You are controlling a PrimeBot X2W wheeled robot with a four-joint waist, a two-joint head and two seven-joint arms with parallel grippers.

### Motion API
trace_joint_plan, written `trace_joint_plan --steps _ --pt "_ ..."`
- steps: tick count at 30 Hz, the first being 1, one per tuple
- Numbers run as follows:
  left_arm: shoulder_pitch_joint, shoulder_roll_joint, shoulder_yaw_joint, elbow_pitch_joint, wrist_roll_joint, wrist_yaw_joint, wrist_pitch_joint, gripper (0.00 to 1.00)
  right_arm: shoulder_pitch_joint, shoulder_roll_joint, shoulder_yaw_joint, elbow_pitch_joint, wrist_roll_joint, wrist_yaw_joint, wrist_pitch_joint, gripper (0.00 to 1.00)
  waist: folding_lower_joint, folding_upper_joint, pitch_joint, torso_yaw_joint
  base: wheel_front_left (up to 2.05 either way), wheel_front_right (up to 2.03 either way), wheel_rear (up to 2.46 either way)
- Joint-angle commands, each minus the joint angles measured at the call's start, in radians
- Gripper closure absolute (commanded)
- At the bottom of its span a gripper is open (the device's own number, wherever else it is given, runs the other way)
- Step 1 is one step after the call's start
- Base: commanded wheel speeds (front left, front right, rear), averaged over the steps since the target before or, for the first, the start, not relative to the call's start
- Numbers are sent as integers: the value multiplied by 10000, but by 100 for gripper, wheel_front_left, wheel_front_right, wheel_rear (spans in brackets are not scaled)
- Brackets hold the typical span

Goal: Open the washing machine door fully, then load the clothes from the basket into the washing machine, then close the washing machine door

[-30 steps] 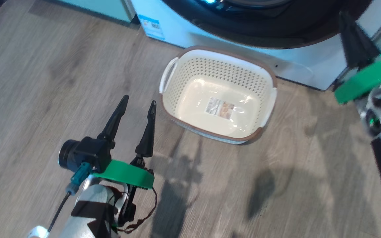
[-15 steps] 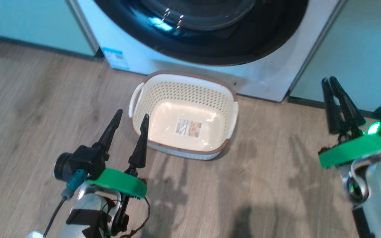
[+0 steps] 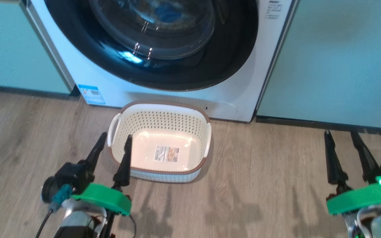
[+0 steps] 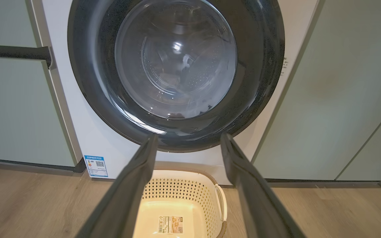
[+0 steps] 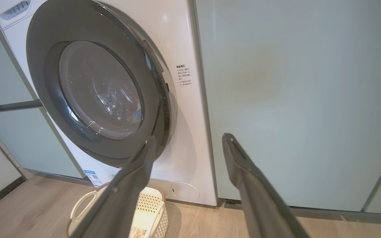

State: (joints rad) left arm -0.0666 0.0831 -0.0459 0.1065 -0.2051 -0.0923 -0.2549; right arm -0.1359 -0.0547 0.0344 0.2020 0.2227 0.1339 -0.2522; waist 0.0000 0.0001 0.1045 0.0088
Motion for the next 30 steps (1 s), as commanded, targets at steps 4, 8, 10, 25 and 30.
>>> trace_joint_plan --steps 4,8,10,25,30 --pt "122 318 574 -320 -98 205 90 0 573 40 25 -711 -97 -32 -95 0 0 -1 -407 -389 0 0 0" --pt "304 385 616 -376 -133 279 217 0 1157 42 -121 -1038 -102 -32 -95 0 0 -1 -601 -488 0 0 0" --pt "396 415 635 -391 -160 307 284 0 1414 43 -138 -1173 -93 -32 -95 0 0 -1 -711 -531 0 0 0" --pt "840 561 719 -636 -327 493 589 0 2069 44 -142 -1601 118 -32 -35 0 0 -1 -966 -780 0 0 0" --pt "840 572 662 -659 -352 518 604 0 2069 44 -116 -1598 140 -32 -31 0 0 -1 -935 -797 0 0 0"
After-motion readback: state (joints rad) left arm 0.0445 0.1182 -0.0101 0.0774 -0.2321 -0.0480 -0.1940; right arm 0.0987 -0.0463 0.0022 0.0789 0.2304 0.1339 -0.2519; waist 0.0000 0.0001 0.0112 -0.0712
